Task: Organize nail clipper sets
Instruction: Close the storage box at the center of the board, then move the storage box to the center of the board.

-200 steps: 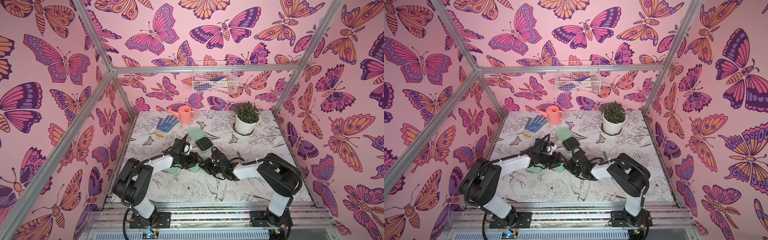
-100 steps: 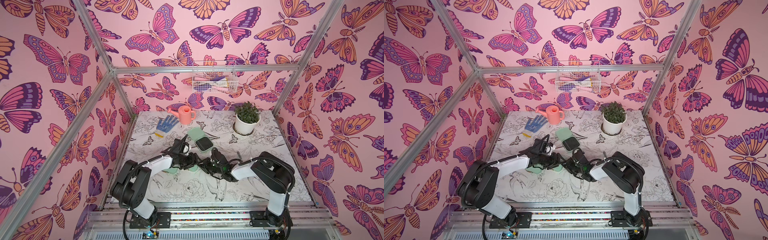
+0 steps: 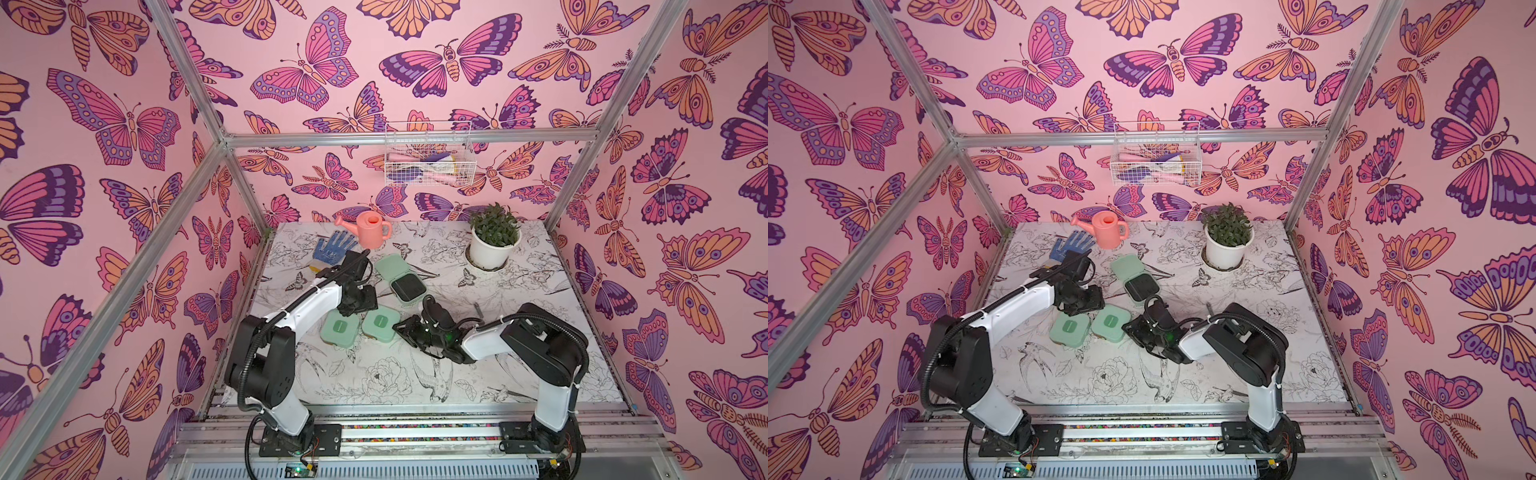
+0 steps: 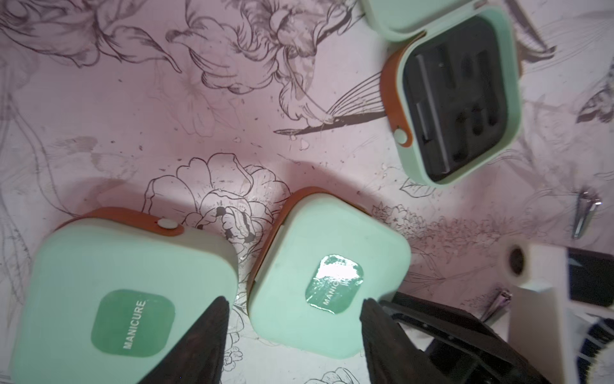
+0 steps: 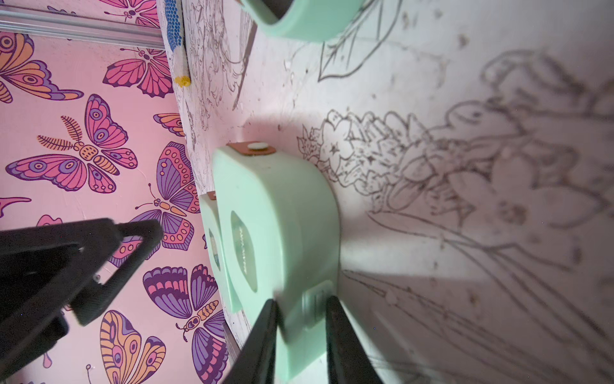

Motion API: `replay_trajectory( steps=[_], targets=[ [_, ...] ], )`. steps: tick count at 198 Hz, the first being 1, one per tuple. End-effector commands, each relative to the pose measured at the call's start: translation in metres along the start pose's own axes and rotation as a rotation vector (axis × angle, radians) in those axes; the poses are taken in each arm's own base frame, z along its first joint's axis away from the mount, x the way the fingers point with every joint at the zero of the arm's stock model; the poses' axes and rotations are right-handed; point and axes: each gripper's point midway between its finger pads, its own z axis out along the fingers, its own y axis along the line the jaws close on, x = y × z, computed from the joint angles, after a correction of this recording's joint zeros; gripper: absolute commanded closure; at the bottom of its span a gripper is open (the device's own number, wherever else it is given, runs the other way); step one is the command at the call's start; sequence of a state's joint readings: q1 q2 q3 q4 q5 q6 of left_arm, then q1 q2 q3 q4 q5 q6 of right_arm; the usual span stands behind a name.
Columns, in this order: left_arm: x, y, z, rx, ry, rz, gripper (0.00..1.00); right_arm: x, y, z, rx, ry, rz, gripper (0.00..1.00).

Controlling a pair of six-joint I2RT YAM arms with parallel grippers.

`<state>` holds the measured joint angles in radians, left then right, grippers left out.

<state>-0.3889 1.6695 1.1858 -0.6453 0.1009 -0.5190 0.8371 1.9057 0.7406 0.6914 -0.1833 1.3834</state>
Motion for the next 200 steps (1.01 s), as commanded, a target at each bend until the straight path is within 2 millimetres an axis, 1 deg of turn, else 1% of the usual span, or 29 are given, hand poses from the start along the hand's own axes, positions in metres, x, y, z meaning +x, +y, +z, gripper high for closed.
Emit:
replay_trajectory(
  steps=[1,19,37,64,110,147,177,200],
  targets=[
    [0.006,0.004,0.019,-0.011,0.04,0.039,0.35,0.012,-0.057,0.003,0.192,0.028,0.039,0.74],
    [0.004,0.001,0.031,0.006,0.055,0.054,0.35,0.012,-0.056,0.002,0.189,0.028,0.038,0.74],
    [0.006,-0.007,0.041,0.053,0.077,0.066,0.35,0.011,-0.057,0.002,0.191,0.027,0.039,0.74],
    [0.01,-0.009,0.051,0.072,0.107,0.075,0.35,0.011,-0.056,0.002,0.191,0.027,0.039,0.74],
    [0.025,-0.008,0.06,0.093,0.165,0.088,0.42,0.012,-0.055,0.003,0.188,0.03,0.038,0.74],
    [0.037,-0.012,0.064,0.117,0.201,0.084,0.47,0.012,-0.054,0.007,0.182,0.034,0.038,0.74],
    [0.045,-0.016,0.065,0.141,0.215,0.085,0.48,0.01,-0.053,0.011,0.163,0.023,0.042,0.75],
    [0.053,-0.017,0.07,0.158,0.232,0.079,0.48,0.009,-0.055,0.014,0.144,0.007,0.038,0.76]
  ],
)
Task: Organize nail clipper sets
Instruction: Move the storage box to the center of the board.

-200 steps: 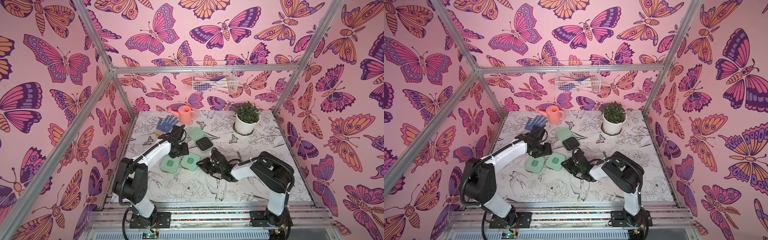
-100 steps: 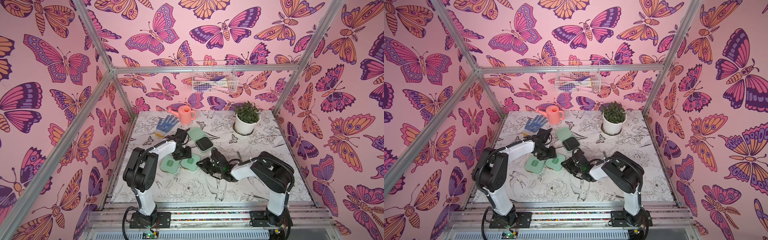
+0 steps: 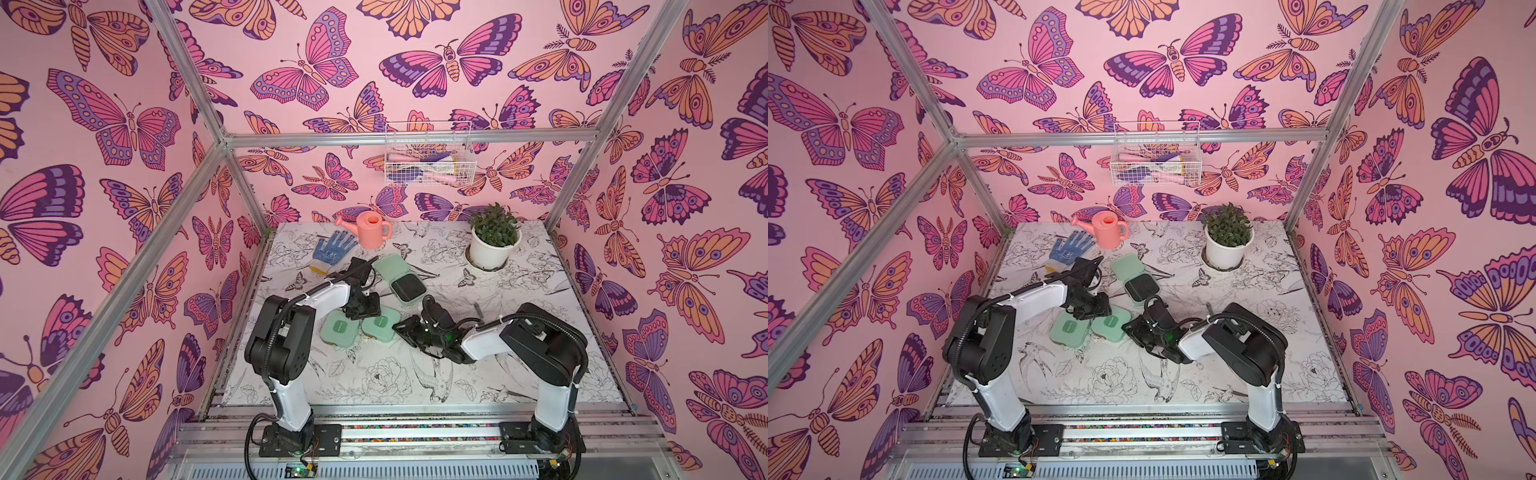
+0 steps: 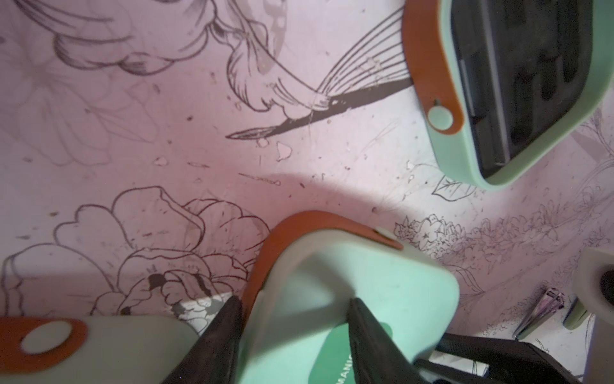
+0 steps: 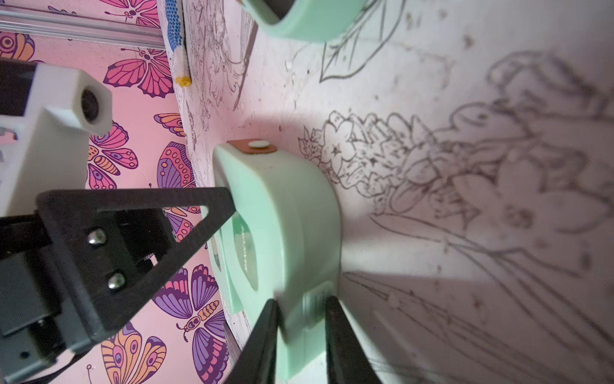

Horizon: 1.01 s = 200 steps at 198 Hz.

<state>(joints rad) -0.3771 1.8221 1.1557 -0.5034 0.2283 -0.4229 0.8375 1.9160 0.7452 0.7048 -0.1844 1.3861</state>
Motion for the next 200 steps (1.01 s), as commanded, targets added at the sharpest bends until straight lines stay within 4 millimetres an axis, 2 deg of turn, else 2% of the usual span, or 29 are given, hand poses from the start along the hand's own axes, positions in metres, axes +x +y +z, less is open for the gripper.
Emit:
replay_trajectory(
  steps=[1,46,68,111,154,200],
  targets=[
    [0.041,-0.011,0.021,0.072,0.138,-0.001,0.48,0.009,-0.056,0.011,0.15,0.007,0.036,0.76],
    [0.051,-0.013,0.035,0.089,0.169,-0.012,0.48,0.009,-0.057,0.013,0.139,0.003,0.031,0.8],
    [0.05,-0.018,0.037,0.1,0.168,-0.005,0.48,0.01,-0.055,0.015,0.151,0.016,0.022,0.79],
    [0.031,-0.032,0.035,0.135,0.141,0.014,0.47,0.009,-0.038,0.023,0.153,0.035,-0.006,0.78],
    [0.024,-0.036,0.039,0.142,0.141,0.016,0.47,0.008,-0.03,0.03,0.157,0.048,-0.004,0.76],
    [-0.007,-0.036,0.037,0.147,0.103,0.009,0.46,-0.011,-0.008,0.05,0.152,0.038,-0.022,0.76]
  ],
)
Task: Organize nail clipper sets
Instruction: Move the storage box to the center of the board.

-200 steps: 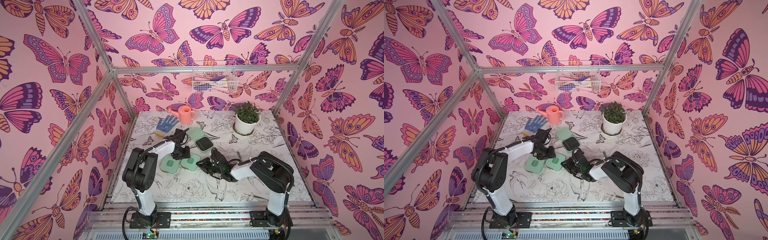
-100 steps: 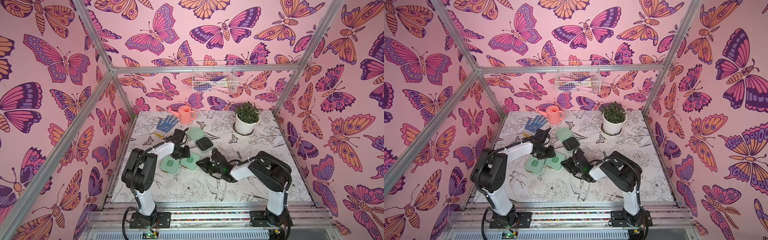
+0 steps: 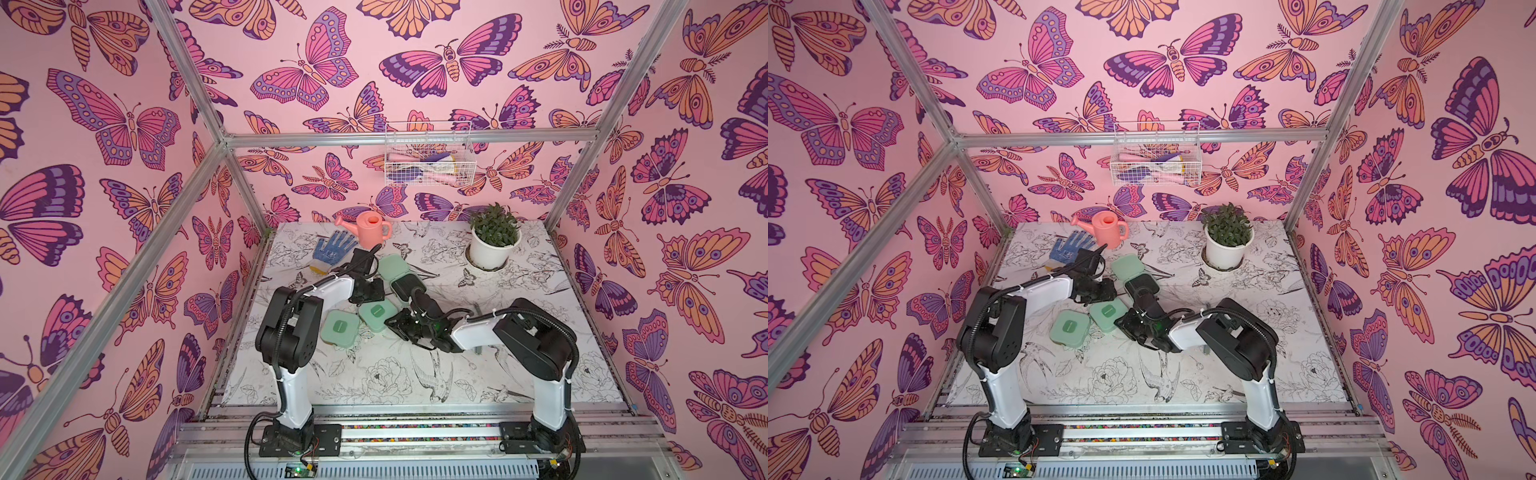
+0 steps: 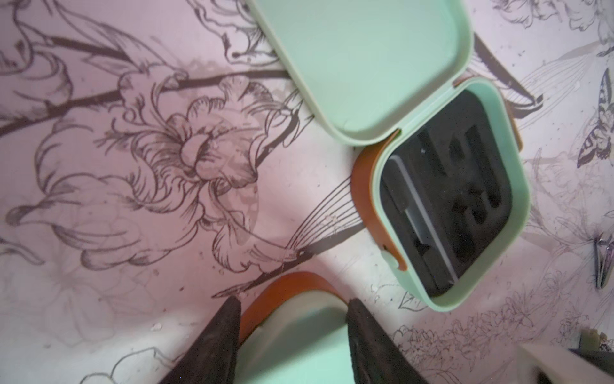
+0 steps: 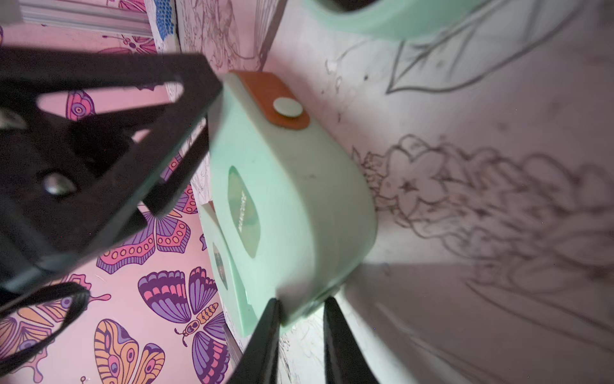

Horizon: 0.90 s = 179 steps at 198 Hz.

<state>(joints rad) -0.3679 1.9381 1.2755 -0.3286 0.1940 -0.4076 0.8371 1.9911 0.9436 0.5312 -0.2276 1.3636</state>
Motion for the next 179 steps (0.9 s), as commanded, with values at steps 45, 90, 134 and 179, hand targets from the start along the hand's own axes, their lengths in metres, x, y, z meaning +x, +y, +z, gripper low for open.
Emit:
replay_trajectory(
  steps=[45,90,134,179],
  targets=[
    [0.036,0.002,0.009,0.09,0.235,-0.104,0.46,-0.034,-0.012,0.048,0.095,-0.042,0.008,0.76],
    [0.016,0.025,-0.016,0.06,0.167,-0.144,0.46,-0.047,0.017,0.053,0.074,-0.055,-0.047,0.73],
    [0.002,0.014,-0.053,0.074,0.089,-0.121,0.44,-0.046,0.06,0.009,0.05,-0.05,-0.199,0.64],
    [-0.01,-0.001,-0.099,0.106,-0.015,-0.111,0.39,-0.049,0.065,-0.055,0.11,-0.075,-0.302,0.57]
  ],
)
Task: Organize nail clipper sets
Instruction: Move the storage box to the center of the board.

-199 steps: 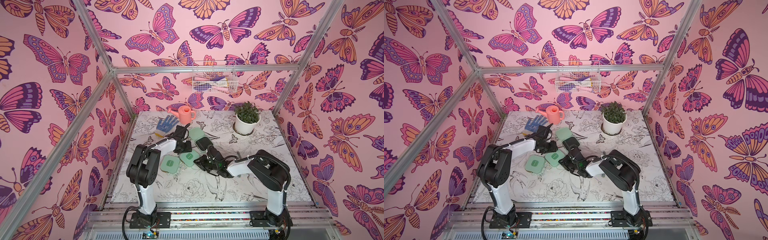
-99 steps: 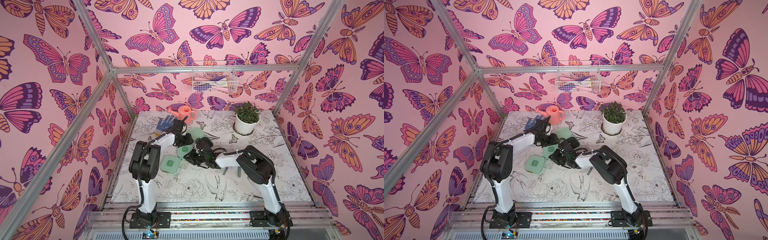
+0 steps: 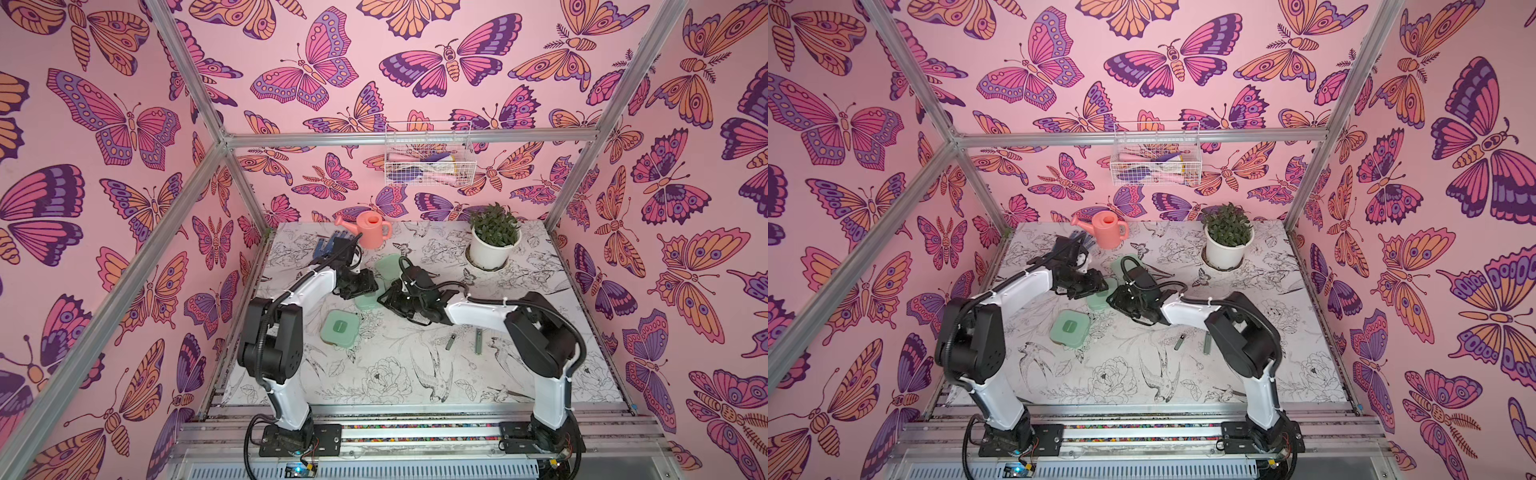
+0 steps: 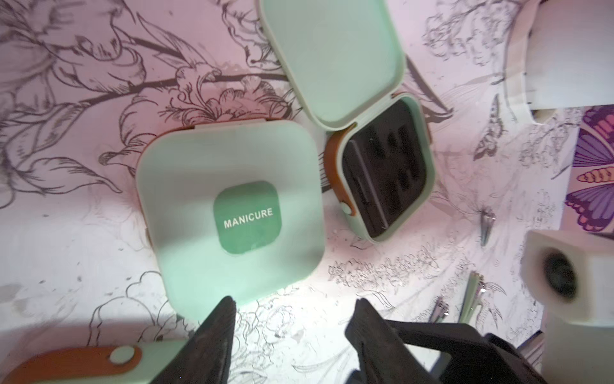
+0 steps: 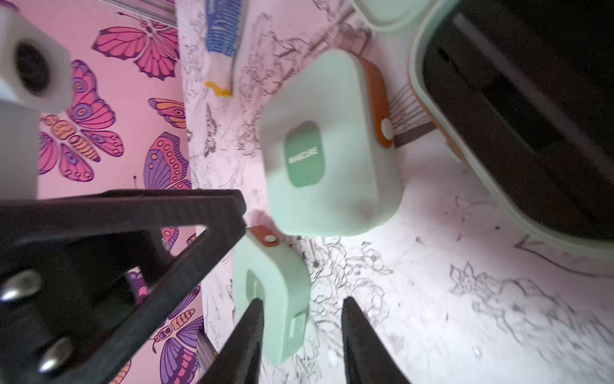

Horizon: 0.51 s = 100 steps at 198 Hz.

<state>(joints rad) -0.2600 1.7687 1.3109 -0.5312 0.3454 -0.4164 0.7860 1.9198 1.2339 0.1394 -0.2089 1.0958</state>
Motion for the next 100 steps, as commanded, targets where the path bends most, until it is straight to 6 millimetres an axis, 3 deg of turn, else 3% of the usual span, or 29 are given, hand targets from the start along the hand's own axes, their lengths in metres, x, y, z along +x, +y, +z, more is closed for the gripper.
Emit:
replay_trajectory(
  steps=[1,20,47,83,100],
  targets=[
    [0.003,-0.007,-0.024,0.007,-0.031,-0.009,0.39,-0.007,-0.01,-0.034,0.067,-0.022,-0.072,0.57],
    [0.005,-0.015,-0.034,0.025,-0.044,-0.009,0.37,-0.017,-0.02,-0.053,0.09,-0.022,-0.088,0.56],
    [0.016,-0.027,-0.033,0.041,-0.022,0.005,0.31,-0.038,-0.044,-0.07,0.237,0.039,-0.233,0.47],
    [0.032,-0.041,-0.026,0.03,0.0,0.027,0.3,-0.069,-0.094,-0.075,0.56,0.132,-0.452,0.46],
    [0.036,-0.043,-0.028,0.023,-0.005,0.022,0.3,-0.08,-0.112,-0.07,0.605,0.138,-0.487,0.49]
  ],
)
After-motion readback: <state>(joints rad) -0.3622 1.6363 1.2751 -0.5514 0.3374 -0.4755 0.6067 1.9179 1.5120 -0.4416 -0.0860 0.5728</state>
